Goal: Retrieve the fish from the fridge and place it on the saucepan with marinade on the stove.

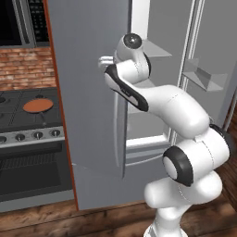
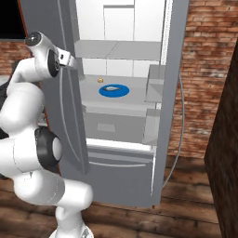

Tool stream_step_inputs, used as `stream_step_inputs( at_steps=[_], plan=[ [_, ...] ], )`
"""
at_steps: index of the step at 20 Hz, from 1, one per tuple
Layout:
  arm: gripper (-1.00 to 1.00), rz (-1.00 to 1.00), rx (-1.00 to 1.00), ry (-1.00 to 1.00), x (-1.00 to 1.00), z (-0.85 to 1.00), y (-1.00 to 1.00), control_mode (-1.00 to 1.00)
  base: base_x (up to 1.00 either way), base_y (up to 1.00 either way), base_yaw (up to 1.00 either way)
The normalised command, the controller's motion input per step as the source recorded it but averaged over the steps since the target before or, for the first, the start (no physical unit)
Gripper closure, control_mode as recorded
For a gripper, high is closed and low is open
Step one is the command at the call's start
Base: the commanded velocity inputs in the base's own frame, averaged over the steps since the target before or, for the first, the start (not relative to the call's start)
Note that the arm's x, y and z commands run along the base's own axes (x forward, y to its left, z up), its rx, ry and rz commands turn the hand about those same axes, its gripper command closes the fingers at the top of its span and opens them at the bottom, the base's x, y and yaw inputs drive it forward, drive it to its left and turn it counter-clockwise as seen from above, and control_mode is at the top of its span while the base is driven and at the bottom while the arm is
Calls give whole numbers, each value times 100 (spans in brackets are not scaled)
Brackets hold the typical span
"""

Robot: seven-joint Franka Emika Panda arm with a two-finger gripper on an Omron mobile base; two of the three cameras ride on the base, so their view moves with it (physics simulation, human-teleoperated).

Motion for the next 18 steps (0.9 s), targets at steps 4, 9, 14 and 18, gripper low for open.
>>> stream_step_inputs(
  at_steps=[4, 9, 14, 18],
  plan=[
    [100, -3, 0, 3, -30, 0, 39, -100, 0, 0, 0],
    [100, -3, 0, 4, -30, 0, 42, -100, 0, 0, 0],
    [100, -4, 0, 4, -32, 0, 45, -100, 0, 0, 0],
    [100, -4, 0, 4, -28, 0, 49, -100, 0, 0, 0]
  ],
)
